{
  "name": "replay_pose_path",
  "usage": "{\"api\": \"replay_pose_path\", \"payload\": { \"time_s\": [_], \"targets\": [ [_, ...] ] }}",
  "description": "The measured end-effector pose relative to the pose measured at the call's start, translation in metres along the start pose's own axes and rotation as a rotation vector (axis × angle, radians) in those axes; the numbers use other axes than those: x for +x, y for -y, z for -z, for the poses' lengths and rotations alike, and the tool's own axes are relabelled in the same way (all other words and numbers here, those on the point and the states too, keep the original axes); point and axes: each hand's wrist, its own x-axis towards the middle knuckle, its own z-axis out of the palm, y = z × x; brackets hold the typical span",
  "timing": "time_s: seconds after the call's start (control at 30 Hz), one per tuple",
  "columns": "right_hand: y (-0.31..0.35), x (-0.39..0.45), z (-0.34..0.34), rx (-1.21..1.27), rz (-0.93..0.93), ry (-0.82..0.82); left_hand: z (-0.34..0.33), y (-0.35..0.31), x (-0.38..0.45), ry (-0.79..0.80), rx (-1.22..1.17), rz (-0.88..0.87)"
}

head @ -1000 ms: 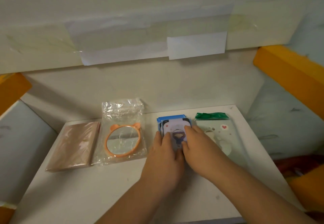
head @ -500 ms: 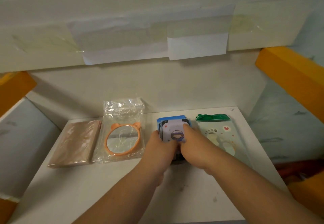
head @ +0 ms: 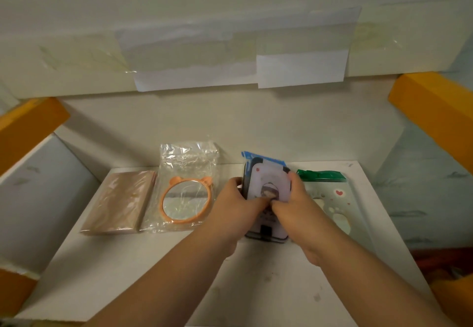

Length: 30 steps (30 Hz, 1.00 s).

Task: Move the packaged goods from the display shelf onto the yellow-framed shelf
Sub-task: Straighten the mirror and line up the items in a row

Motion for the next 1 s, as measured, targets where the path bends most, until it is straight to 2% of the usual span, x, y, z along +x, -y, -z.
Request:
{"api": "replay_pose_path", "payload": {
  "time_s": [0.07, 0.13, 0.33, 0.53, 0.67, 0.8, 1.0],
  "targets": [
    [-0.003, -0.001, 0.004, 0.131, 0.043, -0.048, 0.007, 0.006, -0.006, 0.033, -0.027, -0.092],
    [-0.007, -0.003, 0.006, 0.163, 0.096, -0.047, 0.013, 0.012, -0.011, 0.07, -0.011, -0.193],
    [-0.024, -0.012, 0.003, 0.043, 0.282, -0.07, 0.015, 0.023, -0.011, 0.092, 0.133, -0.417],
    [-0.023, -0.014, 0.015, -0.057, 0.35, 0.068, 0.012, 0.026, -0.018, 0.088, 0.066, -0.569],
    [-0.019, -0.019, 0.018, -0.21, 0.368, 0.098, 0.009, 0.031, -0.017, 0.112, 0.098, -0.645],
    [-0.021, -0.016, 0.017, -0.302, 0.39, 0.022, 0.008, 0.031, -0.012, 0.1, 0.146, -0.683],
    [-0.013, -0.003, 0.015, -0.356, 0.345, -0.067, 0.003, 0.014, -0.01, -0.015, 0.131, -0.593]
  ]
}}
